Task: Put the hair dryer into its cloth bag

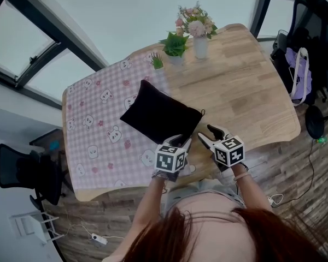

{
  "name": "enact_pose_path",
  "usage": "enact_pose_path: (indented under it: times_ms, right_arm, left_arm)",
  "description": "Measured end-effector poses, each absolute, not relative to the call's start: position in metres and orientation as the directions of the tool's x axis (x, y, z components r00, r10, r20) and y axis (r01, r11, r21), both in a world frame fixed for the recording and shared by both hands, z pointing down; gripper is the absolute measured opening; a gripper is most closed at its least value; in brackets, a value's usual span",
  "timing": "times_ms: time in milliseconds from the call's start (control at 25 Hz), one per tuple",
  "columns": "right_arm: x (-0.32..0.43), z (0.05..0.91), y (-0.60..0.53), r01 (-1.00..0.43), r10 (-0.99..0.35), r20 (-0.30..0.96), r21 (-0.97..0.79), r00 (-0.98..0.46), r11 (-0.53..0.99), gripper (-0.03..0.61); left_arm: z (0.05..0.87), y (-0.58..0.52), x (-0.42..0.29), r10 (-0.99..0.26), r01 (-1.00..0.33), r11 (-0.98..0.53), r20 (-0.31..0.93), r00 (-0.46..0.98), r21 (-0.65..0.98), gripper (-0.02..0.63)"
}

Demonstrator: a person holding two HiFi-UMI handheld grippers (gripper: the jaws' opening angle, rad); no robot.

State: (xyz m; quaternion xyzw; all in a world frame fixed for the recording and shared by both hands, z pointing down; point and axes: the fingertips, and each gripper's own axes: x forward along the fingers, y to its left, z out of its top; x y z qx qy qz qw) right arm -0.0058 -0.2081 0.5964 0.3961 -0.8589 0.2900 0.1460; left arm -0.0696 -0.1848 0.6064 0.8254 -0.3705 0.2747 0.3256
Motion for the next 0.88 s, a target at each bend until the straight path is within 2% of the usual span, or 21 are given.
enact_pose_path:
  times_ms: [880]
  right_arm:
    - [0.015,0.544,-0.183,-0.785,-0.682,0.389,-0.28,-0.619,0.553,0.149]
  left_arm:
    - [0.545,-0.161,-0.07,-0.646,-0.855,-0.476,0.578,0.499,0.205,0.114]
